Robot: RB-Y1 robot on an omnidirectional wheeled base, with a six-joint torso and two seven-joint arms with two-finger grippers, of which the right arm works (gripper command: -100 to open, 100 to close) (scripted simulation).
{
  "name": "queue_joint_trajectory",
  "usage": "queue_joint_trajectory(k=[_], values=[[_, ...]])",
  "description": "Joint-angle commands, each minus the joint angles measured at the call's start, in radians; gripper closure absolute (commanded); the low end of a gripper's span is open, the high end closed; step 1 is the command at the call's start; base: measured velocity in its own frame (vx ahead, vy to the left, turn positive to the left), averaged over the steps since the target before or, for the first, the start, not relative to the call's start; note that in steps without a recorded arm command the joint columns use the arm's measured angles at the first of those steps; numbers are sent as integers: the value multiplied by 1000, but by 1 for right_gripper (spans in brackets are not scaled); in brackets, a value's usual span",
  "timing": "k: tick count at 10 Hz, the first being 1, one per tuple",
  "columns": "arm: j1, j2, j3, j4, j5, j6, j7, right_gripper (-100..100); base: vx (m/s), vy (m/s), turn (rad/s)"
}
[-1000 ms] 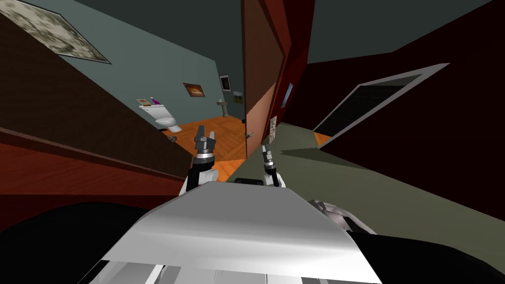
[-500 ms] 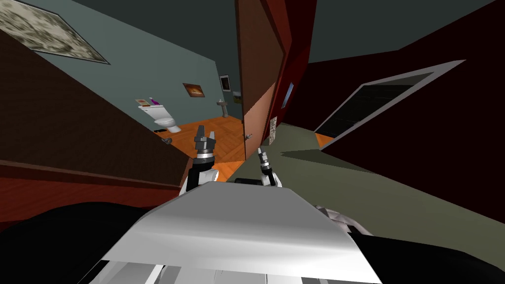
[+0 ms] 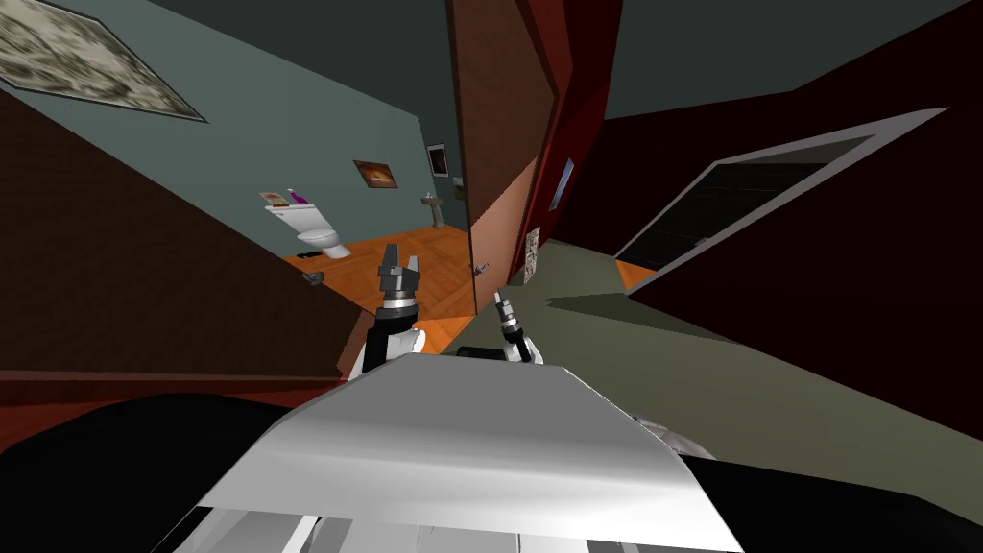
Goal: Push the door open
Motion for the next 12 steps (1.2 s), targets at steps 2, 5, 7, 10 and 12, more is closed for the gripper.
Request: queue_joint_trajectory(k=[2, 5, 7, 10, 12], values=[[-19, 0, 31, 53, -3, -7, -9, -100, 95, -56, 13], [-41, -1, 65, 108, -6, -11, -19, -100, 100, -49, 15], [-62, 0, 99, 162, -9, -15, -28, -100, 144, -61, 21], [-83, 0, 133, 216, -12, -20, -38, -100, 93, -62, 12], [-103, 2, 165, 266, -14, -24, -47, -100, 106, -48, 16]])
